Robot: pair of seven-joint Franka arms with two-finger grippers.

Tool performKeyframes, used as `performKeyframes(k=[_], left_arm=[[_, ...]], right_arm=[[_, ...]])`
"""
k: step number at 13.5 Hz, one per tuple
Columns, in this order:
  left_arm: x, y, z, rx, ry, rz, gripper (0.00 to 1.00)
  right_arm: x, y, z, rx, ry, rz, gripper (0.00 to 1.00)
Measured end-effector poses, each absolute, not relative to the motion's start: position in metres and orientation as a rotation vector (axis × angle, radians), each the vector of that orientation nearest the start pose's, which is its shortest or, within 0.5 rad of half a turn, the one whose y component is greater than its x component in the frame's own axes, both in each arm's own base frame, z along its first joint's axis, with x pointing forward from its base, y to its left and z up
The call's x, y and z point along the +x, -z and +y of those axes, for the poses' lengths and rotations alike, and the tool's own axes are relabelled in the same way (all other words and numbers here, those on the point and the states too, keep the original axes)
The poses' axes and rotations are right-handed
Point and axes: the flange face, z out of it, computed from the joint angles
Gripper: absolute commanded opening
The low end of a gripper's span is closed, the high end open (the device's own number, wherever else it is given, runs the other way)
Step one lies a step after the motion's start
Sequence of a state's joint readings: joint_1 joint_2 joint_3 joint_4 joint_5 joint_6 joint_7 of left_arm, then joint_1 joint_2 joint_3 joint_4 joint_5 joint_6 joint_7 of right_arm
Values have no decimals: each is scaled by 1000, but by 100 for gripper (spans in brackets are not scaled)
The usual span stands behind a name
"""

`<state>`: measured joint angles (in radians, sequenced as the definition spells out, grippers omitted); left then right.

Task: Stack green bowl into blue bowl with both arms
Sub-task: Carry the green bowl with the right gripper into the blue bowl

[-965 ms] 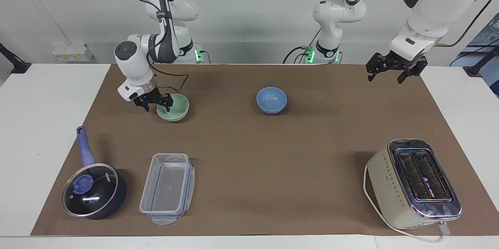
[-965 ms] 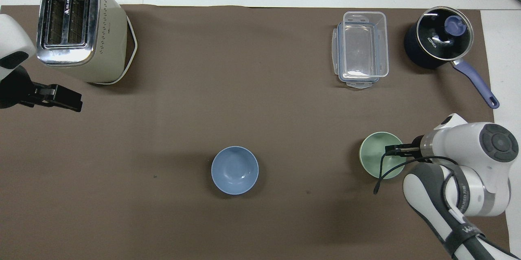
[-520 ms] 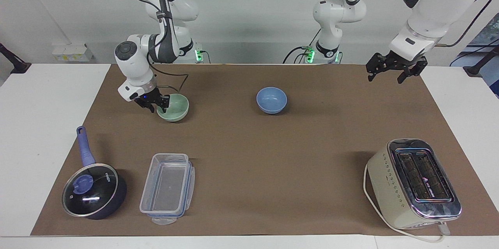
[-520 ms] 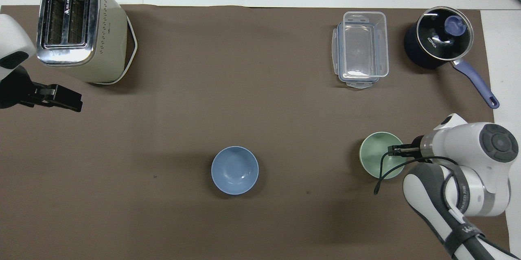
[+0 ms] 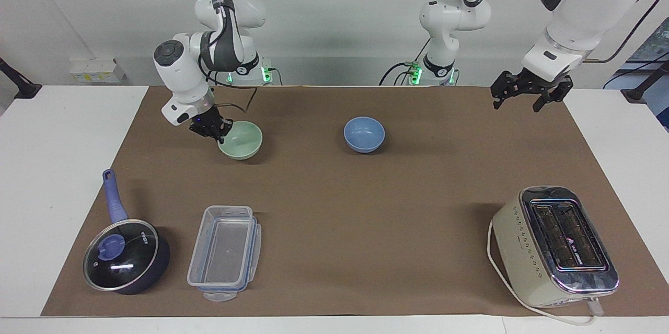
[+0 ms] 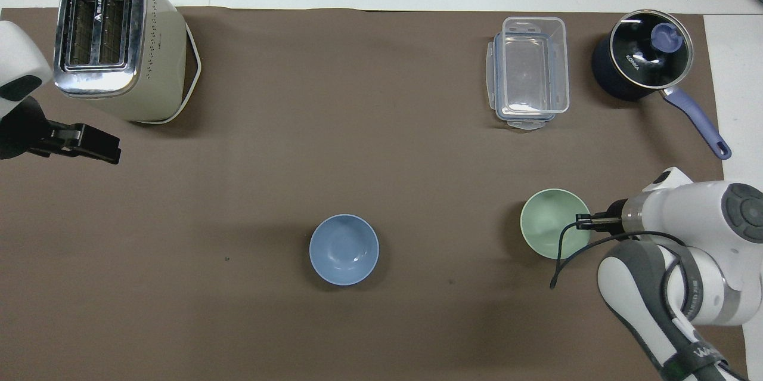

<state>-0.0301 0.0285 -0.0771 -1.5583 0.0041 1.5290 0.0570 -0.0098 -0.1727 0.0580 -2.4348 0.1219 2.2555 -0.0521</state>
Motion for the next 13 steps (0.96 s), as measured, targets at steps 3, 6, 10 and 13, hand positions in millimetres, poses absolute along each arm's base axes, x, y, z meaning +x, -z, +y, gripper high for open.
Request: performKeyframes(k=[3, 6, 10, 13], left_arm=[[555, -611, -59, -3126, -90, 257, 100], [555, -611, -59, -3126, -90, 257, 100], [555, -611, -59, -3126, -90, 257, 100], [555, -611, -59, -3126, -90, 257, 100]], right_arm=[[457, -400, 88, -3028, 20, -113, 0], [443, -416, 164, -3019, 35, -101, 0], [422, -430, 232, -3003, 51, -89, 0], [417, -435, 276, -2991, 47, -47, 0]])
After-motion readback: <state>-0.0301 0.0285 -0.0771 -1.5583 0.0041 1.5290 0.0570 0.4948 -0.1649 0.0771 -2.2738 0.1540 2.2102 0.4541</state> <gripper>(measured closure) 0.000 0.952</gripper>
